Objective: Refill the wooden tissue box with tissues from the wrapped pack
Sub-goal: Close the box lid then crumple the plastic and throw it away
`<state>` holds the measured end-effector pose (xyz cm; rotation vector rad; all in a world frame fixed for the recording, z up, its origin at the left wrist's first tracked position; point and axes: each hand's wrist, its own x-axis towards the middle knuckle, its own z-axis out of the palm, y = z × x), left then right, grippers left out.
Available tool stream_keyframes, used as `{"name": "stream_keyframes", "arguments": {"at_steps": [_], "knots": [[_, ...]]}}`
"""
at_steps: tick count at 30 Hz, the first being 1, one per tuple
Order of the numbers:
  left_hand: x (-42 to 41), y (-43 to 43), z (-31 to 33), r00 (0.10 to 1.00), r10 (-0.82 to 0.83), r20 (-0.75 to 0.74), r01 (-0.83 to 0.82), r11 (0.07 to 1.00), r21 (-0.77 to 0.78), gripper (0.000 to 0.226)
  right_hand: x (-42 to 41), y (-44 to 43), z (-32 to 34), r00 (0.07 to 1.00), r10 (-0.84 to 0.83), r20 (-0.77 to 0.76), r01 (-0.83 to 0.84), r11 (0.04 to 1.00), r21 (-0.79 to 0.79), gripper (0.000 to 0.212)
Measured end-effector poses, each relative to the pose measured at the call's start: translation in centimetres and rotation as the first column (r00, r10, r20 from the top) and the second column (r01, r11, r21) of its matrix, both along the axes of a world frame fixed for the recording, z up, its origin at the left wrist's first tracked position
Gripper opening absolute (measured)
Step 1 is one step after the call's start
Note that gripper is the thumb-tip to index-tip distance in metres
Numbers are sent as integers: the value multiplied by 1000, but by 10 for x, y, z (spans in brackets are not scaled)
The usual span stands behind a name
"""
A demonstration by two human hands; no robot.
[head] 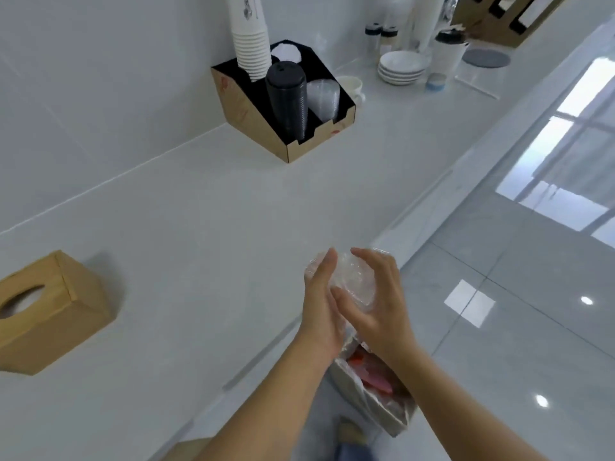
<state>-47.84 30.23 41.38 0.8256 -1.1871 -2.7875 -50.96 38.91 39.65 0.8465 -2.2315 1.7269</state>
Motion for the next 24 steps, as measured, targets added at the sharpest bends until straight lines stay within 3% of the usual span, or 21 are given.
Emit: {"name": "stream_keyframes", "arguments": {"at_steps": [3, 7, 12, 15, 17, 20, 23, 24], "knots": [[-4, 25, -10, 996, -84, -2, 84, 996, 18, 64, -1, 30, -16, 997, -64, 53, 65, 997, -33, 46], [-12, 51, -40, 983, -156, 93, 156, 988, 8, 54, -4, 73, -57, 971, -151, 186, 146, 988, 41, 50], [-22, 101, -135, 972, 11, 234, 70, 940, -333, 30, -16, 117, -142, 921, -270, 279, 226, 957, 182, 51], [-41, 121, -224, 966, 34, 258, 91, 885, -457, 19, -34, 132, -233, 903, -303, 304, 230, 940, 253, 48], [-51, 124, -301, 955, 55, 293, 114, 841, -529, 18, -39, 139, -310, 877, -356, 322, 256, 915, 312, 57], [-58, 118, -430, 953, -26, 303, 250, 634, -732, 20, -38, 145, -433, 823, -468, 321, 258, 813, 523, 80], [-66, 116, -536, 934, -81, 347, 356, 164, -920, 29, -45, 142, -523, 754, -567, 331, 294, 742, 602, 74], [-67, 116, -563, 925, -116, 362, 370, 54, -928, 42, -50, 142, -547, 757, -566, 327, 233, 701, 674, 68]]}}
